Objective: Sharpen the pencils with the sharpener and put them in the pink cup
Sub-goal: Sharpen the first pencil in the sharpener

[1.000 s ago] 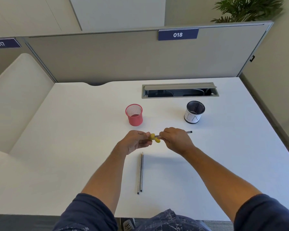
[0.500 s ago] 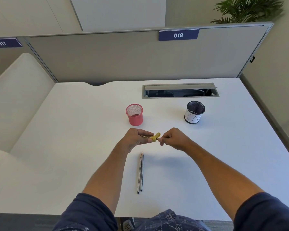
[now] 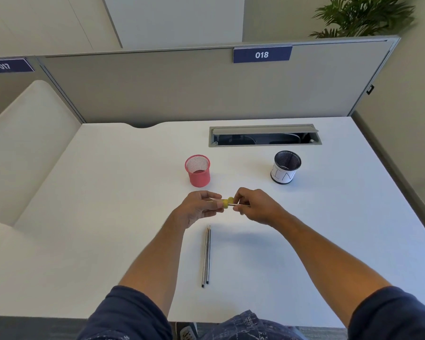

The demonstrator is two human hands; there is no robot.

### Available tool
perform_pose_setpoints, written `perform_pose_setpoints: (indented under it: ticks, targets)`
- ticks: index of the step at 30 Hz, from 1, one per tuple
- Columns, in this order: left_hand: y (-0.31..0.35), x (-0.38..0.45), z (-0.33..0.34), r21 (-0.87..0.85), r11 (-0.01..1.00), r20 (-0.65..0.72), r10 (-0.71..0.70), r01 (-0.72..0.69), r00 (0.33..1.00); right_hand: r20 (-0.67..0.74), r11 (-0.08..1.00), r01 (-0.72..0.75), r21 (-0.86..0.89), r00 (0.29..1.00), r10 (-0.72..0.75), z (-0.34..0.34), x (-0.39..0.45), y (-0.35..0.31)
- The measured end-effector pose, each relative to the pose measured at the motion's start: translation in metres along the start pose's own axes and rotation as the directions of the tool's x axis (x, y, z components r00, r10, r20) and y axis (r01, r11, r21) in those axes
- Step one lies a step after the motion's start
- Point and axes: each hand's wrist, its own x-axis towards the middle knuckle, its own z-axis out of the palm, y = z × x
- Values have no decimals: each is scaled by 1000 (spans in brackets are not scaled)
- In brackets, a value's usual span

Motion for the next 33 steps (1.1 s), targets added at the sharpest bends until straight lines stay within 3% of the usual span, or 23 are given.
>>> perform_pose_setpoints:
  ticks: [3,5,9,13,18,23,27,30,33]
  targets:
    - [2,-2,1,10,999,42,-42,42,998,-168,947,109,-301,972,-166,3,-4,0]
    - [4,-2,3,2,997,35,-75,75,997,-239,906,170,-387,931,-277,5,-7,-1]
    - [10,0,8,-27,984,-65,-176,175,982,-299,848,283,-447,847,-440,6,-9,-3]
    - [13,3,10,14,968,-70,-247,249,966,-304,801,348,-487,792,-529,8,-9,-1]
    - [10,7,12,4,990,-61,-142,143,988,-329,776,331,-537,765,-553,9,-9,8]
    - [6,5,6,-23,1000,-7,-14,14,1000,-316,803,271,-531,816,-485,10,-10,10]
    - [3,6,3,-33,998,-4,52,-53,999,-222,879,149,-454,936,-273,9,-5,6]
    - [2,6,-1,12,998,-31,69,-68,997,-116,961,22,-275,992,-56,6,0,0]
    - [1,5,-4,52,996,-32,73,-72,997,-6,995,-96,-28,995,96,2,5,-2]
